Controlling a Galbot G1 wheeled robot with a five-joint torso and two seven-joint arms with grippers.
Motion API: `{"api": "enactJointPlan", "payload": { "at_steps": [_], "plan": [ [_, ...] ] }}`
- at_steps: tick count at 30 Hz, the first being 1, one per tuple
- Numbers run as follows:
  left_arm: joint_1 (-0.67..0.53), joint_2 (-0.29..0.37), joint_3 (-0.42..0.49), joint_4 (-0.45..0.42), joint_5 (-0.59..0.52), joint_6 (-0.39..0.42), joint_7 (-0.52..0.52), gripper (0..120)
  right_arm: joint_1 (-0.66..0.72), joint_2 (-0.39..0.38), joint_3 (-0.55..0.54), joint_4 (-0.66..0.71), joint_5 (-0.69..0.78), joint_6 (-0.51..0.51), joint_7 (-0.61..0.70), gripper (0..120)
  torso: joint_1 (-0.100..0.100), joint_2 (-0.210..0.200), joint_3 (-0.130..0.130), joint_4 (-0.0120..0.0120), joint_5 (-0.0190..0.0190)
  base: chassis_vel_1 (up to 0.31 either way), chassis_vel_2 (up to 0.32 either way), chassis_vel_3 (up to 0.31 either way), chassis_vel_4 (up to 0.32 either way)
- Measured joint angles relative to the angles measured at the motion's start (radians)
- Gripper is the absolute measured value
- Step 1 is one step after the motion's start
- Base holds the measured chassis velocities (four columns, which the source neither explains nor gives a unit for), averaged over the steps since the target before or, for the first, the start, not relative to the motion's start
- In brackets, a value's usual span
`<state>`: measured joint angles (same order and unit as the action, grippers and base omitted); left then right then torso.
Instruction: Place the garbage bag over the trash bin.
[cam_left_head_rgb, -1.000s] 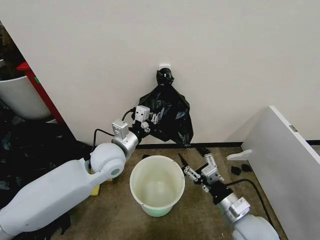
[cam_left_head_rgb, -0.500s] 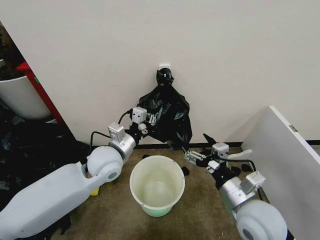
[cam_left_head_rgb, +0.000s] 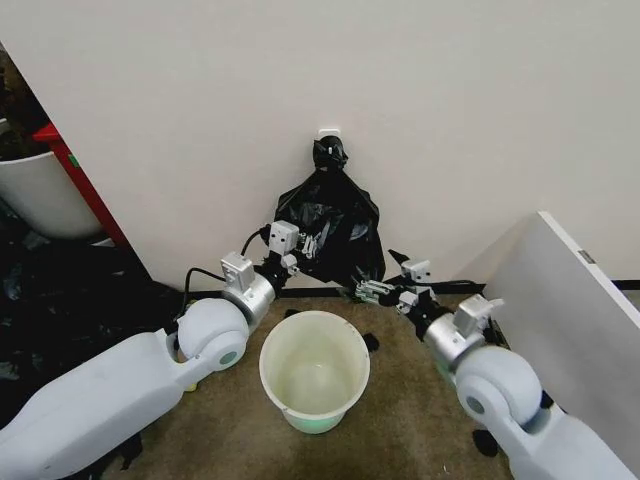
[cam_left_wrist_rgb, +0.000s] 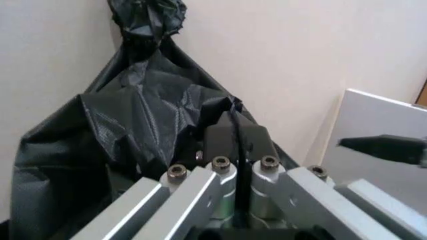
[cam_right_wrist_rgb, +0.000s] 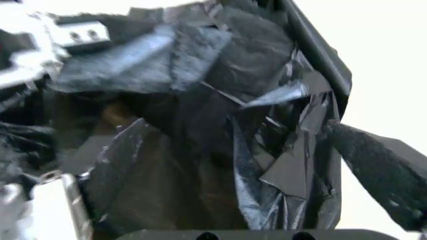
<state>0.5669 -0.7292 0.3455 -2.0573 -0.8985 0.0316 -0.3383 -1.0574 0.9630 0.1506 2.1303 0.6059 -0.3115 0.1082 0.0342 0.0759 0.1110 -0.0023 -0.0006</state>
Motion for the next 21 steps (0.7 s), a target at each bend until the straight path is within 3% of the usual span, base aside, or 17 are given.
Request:
{"api": "enactJointPlan", "payload": {
  "at_steps": [2,4,6,8,12,18,21],
  "plan": [
    [0.009,0.002,-0.015,-0.004,0.004,0.004,0.0,0,0.034,-0.028,-0.04,-0.03,-0.002,-0.002,0.003,84,0.0,0.0,0.0,-0.0002,-0.0001,0.0,0.0,0.0,0.0],
    [0.011,0.003,-0.018,-0.005,0.004,0.004,0.0,0,0.039,-0.032,-0.046,-0.036,-0.004,-0.002,0.003,82,0.0,0.0,0.0,-0.0003,-0.0001,0.0,0.0,0.0,0.0],
    [0.021,0.005,-0.031,-0.009,0.004,0.005,0.002,0,0.079,-0.046,-0.093,-0.063,-0.015,-0.006,0.003,70,0.0,0.0,0.0,-0.0005,0.0,0.0,0.0,0.0,0.0],
    [0.025,0.005,-0.034,-0.009,0.004,0.005,0.004,0,0.095,-0.044,-0.108,-0.071,-0.019,-0.011,0.003,67,0.0,0.0,0.0,-0.0003,-0.0001,0.0,0.0,0.0,0.0],
    [0.046,0.009,-0.051,-0.011,0.01,0.005,0.011,0,0.163,-0.026,-0.169,-0.106,-0.051,-0.003,0.036,48,0.0,0.0,0.0,-0.0001,0.0,0.0,0.0,0.0,0.0],
    [0.067,0.012,-0.069,-0.013,0.018,0.002,0.018,0,0.209,-0.027,-0.201,-0.12,-0.053,-0.014,0.042,30,0.0,0.0,0.0,-0.0002,-0.0001,0.0,0.0,0.0,0.0],
    [0.091,0.015,-0.09,-0.016,0.024,0.002,0.019,0,0.232,-0.03,-0.225,-0.136,-0.047,-0.032,0.042,16,0.0,0.0,0.0,-0.0003,-0.0002,0.0,0.0,0.0,0.0]
  ]
}}
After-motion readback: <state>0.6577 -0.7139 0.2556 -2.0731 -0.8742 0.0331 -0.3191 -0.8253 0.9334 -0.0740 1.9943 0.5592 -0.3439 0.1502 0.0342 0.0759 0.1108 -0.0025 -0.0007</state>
